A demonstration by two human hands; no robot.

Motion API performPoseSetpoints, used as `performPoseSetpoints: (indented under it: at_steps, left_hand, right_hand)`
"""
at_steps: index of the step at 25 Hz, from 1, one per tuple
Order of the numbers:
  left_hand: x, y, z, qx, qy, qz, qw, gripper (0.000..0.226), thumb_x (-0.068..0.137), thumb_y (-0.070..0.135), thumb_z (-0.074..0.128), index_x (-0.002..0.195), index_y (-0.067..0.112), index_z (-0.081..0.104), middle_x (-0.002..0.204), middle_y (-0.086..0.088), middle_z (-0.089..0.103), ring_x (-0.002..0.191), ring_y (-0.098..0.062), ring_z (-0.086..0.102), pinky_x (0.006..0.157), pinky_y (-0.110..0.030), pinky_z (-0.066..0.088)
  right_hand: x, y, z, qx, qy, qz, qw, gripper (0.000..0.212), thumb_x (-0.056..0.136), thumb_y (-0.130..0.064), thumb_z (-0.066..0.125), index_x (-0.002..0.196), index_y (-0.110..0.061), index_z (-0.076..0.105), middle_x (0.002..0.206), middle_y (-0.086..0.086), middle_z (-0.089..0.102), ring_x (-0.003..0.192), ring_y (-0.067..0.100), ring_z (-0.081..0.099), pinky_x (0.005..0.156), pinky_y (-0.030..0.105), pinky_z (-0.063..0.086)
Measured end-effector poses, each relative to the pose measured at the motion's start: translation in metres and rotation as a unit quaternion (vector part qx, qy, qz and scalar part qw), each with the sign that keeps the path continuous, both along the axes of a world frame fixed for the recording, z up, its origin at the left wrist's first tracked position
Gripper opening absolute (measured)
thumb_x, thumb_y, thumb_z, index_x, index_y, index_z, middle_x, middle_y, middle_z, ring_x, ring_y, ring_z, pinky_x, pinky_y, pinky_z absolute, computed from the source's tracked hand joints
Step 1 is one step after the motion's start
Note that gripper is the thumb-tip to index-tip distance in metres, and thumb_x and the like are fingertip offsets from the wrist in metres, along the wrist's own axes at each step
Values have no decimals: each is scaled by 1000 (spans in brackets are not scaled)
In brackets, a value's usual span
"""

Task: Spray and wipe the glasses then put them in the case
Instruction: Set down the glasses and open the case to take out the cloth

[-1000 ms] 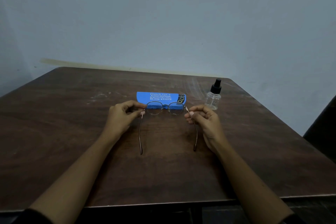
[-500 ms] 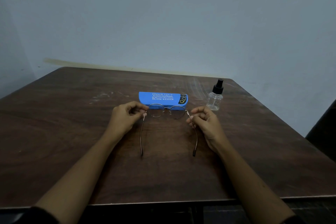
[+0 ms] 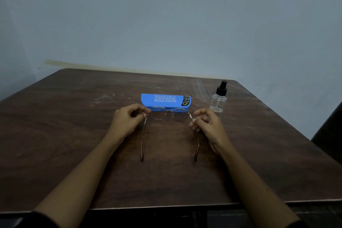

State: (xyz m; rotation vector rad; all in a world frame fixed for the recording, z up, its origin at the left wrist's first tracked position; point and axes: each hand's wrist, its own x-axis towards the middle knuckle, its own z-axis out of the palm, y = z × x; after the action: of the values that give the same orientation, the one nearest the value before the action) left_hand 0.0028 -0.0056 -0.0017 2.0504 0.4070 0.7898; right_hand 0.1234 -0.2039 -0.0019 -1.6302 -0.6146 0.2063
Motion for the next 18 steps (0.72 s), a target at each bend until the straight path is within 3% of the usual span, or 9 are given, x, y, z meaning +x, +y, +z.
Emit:
performPoseSetpoints:
  at_steps: [4, 9, 14, 16, 18]
  left_hand:
    - [0, 1, 0, -8, -1, -1, 1000, 27, 83, 5, 58, 76, 29, 67, 80, 8, 67, 65, 6, 60, 60, -5, 45]
    - [3, -3, 1, -39, -28, -4, 999, 17, 85, 1, 53, 89, 10, 68, 76, -6, 66, 56, 5, 60, 52, -4, 44]
    - [7, 1, -3, -70, -39, 20, 997, 18, 86, 3, 53, 100, 8, 64, 76, -14, 66, 52, 0, 60, 53, -10, 50]
    - [8, 4, -5, -45, -46, 62, 996, 18, 85, 4, 53, 97, 10, 65, 81, -13, 68, 64, -10, 63, 60, -17, 51]
    - [10, 8, -6, 2, -49, 99, 994, 19, 83, 4, 55, 97, 11, 67, 92, -8, 67, 77, -17, 60, 64, -19, 46]
  right_hand:
    - [0, 0, 1, 0, -2, 3, 1000, 24, 85, 7, 48, 85, -17, 50, 65, 4, 61, 60, 14, 52, 54, 18, 42]
    - [-1, 0, 3, 2, 0, -2, 1000, 22, 86, 7, 48, 85, -16, 50, 64, 5, 61, 59, 13, 52, 57, 21, 42]
    - [1, 3, 0, 5, 21, -23, 1000, 17, 89, 0, 46, 82, -15, 52, 65, 7, 61, 59, 14, 52, 58, 23, 42]
    - [4, 5, -4, 2, -5, -57, 998, 19, 91, -4, 45, 80, -18, 53, 67, 3, 61, 62, 13, 54, 61, 26, 45]
    - [7, 5, -6, 1, -92, -98, 991, 21, 91, -4, 45, 84, -20, 57, 74, -4, 64, 70, 12, 59, 71, 29, 48]
